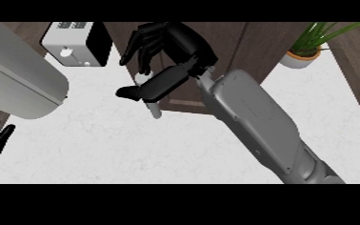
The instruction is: Pick up the bottled water, place it into the cabinet and close the cabinet
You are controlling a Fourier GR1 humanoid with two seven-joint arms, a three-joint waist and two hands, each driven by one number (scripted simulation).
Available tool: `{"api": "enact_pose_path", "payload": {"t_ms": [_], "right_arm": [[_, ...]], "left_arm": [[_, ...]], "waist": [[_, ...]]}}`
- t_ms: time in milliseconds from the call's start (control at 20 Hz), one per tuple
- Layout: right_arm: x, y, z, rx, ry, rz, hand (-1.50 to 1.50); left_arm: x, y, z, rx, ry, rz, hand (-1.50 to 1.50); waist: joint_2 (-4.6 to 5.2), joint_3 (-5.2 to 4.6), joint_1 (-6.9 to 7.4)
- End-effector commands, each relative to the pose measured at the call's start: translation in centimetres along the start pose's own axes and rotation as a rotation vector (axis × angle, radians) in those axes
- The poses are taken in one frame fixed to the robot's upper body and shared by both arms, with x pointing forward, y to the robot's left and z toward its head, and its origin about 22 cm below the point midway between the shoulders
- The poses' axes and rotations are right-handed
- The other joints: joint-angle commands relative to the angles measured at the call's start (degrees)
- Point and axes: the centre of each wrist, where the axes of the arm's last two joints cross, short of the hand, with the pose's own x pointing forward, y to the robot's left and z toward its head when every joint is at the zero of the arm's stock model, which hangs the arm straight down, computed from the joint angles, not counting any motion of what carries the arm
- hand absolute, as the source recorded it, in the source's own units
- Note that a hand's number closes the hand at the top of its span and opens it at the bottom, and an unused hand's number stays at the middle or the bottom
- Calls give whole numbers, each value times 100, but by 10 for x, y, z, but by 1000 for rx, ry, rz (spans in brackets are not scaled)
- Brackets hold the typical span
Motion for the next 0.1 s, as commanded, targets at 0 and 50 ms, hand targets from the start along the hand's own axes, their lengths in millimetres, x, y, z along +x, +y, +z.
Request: {"api": "enact_pose_path", "payload": {"t_ms": [0,50], "right_arm": [[10,-66,12,-252,-31,68,-150],[10,-49,0,-249,-28,50,-150]], "left_arm": [[-5,-10,-2,-13,-1,8,-150],[-2,-12,-5,-16,3,4,-150]], "waist": [[168,90,-124],[155,89,-103]]}}
